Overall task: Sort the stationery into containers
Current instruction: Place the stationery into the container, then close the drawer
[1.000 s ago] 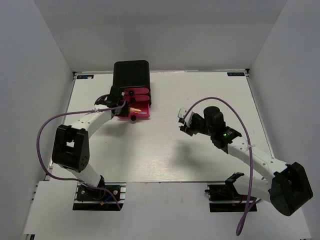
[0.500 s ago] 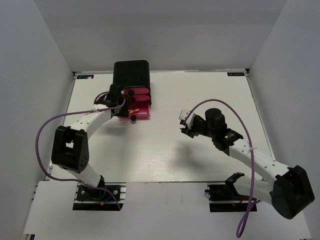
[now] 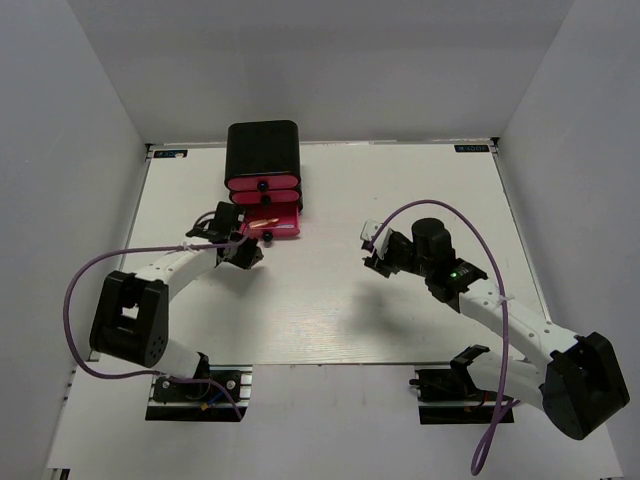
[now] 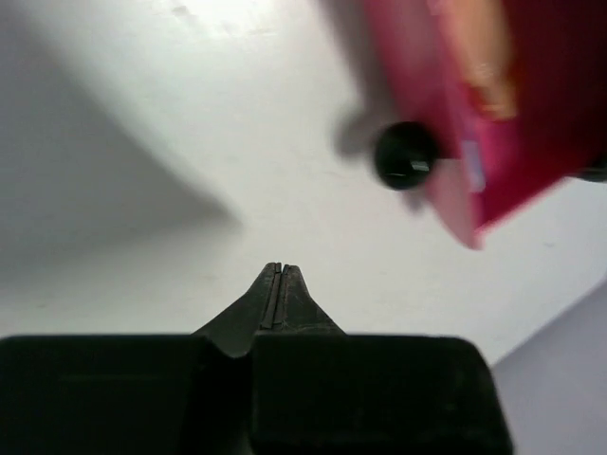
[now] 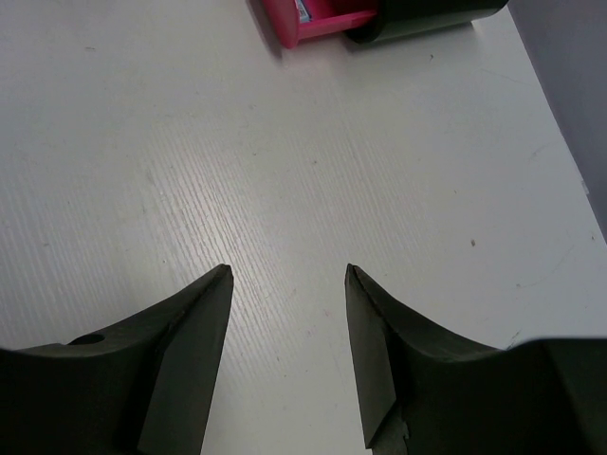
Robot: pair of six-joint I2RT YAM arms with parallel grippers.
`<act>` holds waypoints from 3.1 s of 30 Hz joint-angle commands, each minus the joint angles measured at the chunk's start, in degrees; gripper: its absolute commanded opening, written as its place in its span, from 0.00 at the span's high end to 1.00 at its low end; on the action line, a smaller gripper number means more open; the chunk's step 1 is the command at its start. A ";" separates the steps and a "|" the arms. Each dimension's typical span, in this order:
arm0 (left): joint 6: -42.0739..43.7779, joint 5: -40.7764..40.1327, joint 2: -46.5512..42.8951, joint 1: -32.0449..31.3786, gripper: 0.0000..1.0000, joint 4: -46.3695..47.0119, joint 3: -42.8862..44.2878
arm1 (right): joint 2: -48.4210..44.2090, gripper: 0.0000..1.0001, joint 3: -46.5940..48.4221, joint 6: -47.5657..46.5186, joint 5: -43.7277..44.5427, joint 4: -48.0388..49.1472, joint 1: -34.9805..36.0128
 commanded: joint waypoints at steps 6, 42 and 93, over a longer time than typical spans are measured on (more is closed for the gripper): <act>1.24 1.23 5.49 0.23 0.98 1.96 -0.97 | -0.50 0.43 0.02 0.39 -0.63 0.41 -0.43; -6.58 -4.66 20.45 0.76 0.16 12.07 10.11 | -1.47 0.43 -0.24 0.48 -0.63 -1.62 -2.45; -10.98 -12.48 20.27 0.76 0.17 1.07 9.59 | -1.82 0.43 -0.33 -0.40 -0.54 -2.67 -2.81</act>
